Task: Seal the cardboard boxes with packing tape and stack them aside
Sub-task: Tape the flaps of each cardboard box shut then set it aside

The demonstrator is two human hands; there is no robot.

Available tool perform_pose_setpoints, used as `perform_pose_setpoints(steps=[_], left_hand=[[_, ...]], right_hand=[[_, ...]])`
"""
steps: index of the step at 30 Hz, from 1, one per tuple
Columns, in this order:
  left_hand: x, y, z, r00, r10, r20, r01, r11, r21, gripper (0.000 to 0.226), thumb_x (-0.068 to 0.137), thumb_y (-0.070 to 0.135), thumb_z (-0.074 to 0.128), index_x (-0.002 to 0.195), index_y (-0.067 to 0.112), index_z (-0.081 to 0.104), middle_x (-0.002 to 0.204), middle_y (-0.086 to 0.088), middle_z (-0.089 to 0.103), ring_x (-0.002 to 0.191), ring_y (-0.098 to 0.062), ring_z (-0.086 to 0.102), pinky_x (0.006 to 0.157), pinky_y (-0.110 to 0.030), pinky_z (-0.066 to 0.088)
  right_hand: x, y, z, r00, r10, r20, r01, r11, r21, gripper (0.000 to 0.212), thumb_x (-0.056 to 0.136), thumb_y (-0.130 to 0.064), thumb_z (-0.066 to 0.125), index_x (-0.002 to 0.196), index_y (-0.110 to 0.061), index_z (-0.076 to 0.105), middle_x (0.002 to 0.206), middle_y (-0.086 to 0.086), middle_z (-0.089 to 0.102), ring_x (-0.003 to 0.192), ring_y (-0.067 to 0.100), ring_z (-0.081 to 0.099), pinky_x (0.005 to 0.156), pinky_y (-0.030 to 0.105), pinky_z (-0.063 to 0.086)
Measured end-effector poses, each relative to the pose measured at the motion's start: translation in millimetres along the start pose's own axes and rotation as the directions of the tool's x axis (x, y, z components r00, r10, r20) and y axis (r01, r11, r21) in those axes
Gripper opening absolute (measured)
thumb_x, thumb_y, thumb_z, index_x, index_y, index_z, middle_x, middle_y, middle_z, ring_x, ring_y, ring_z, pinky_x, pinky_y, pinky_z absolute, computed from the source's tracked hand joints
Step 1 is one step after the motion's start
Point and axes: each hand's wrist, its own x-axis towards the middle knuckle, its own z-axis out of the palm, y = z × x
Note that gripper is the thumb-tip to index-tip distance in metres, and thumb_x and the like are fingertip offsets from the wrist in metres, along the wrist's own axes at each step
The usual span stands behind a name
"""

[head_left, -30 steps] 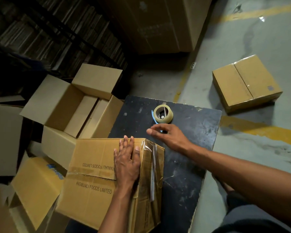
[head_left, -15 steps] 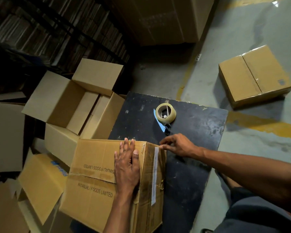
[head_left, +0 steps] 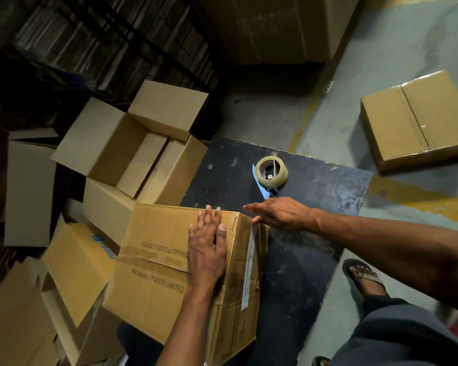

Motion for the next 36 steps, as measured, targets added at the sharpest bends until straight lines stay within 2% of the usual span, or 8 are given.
perform_pose_setpoints(steps=[3,7,13,17,21,26,30,36], left_hand=[[-1,0,-1,1.000,0.004,0.002,-0.004,1.000,0.000,0.061,0.101,0.061,0.025,0.156,0.038,0.035,0.165,0.017,0.020,0.156,-0.002,0.011,0.130,-0.038,0.005],[-1,2,-2,1.000,0.015,0.004,-0.015,1.000,0.014,0.058,0.101,0.059,0.026,0.155,0.040,0.033,0.165,0.016,0.020,0.156,-0.004,0.012,0.129,-0.038,0.005],[0,2,-5,0.999,0.030,0.029,-0.030,0.999,0.014,0.059,0.102,0.058,0.025,0.157,0.037,0.031,0.166,0.014,0.020,0.157,-0.005,0.011,0.129,-0.040,0.004],[-2,2,-8,0.998,0.042,0.044,-0.042,0.999,0.006,0.053,0.104,0.049,0.029,0.156,0.037,0.027,0.168,0.011,0.020,0.156,-0.003,0.010,0.129,-0.036,0.002],[-3,2,-7,0.998,0.059,0.015,-0.059,0.998,-0.020,0.047,0.109,0.038,0.037,0.155,0.034,0.032,0.167,0.006,0.026,0.156,-0.006,0.014,0.129,-0.040,0.006],[-27,-11,-27,0.980,0.190,-0.062,-0.181,0.975,0.126,0.043,0.103,0.035,0.045,0.143,0.026,0.056,0.152,0.000,0.054,0.151,-0.015,0.035,0.125,-0.056,0.024],[-90,-41,-51,0.984,0.064,-0.169,-0.061,0.998,0.018,0.043,0.101,0.040,0.052,0.140,0.026,0.060,0.149,0.006,0.056,0.147,-0.012,0.042,0.117,-0.057,0.040],[-186,-67,-38,0.991,-0.018,-0.133,0.023,0.999,0.039,0.063,0.100,0.068,0.037,0.157,0.042,0.037,0.163,0.017,0.036,0.153,0.004,0.022,0.120,-0.057,0.033]], right_hand=[[-10,-10,-4,0.997,0.029,-0.071,-0.028,0.999,0.019,0.086,0.092,-0.080,0.040,0.162,-0.037,0.014,0.138,0.007,0.060,0.122,0.023,0.056,0.097,0.043,0.052],[4,-49,-6,0.965,-0.080,-0.249,0.109,0.988,0.107,0.093,0.091,-0.075,0.051,0.164,-0.032,0.011,0.148,0.007,0.053,0.127,0.024,0.054,0.100,0.044,0.049],[2,-32,13,0.998,-0.053,-0.020,0.055,0.994,0.092,0.098,0.091,-0.072,0.056,0.162,-0.042,-0.005,0.135,0.014,0.058,0.120,0.030,0.057,0.097,0.053,0.051],[-20,-21,21,0.991,-0.088,-0.100,0.098,0.990,0.100,0.121,0.083,-0.069,0.073,0.163,-0.033,-0.010,0.171,0.008,0.015,0.153,0.029,0.027,0.121,0.054,0.034],[-2,-60,25,0.904,-0.262,-0.339,0.266,0.963,-0.036,0.116,0.081,-0.077,0.066,0.165,-0.025,0.005,0.173,0.010,-0.006,0.159,0.032,0.012,0.124,0.051,0.026],[12,-64,27,0.917,-0.299,-0.264,0.272,0.953,-0.137,0.112,0.082,-0.074,0.068,0.165,-0.028,0.009,0.172,0.011,-0.009,0.157,0.034,0.015,0.116,0.060,0.034],[-3,-59,14,0.949,-0.284,-0.138,0.240,0.933,-0.267,0.135,0.066,-0.087,0.070,0.165,-0.034,-0.004,0.170,0.012,-0.022,0.158,0.037,-0.007,0.123,0.066,0.012],[-4,-108,30,0.870,-0.399,-0.292,0.255,0.868,-0.426,0.097,0.094,-0.077,0.043,0.166,-0.021,0.010,0.171,0.018,-0.006,0.159,0.031,-0.004,0.125,0.064,0.006]])
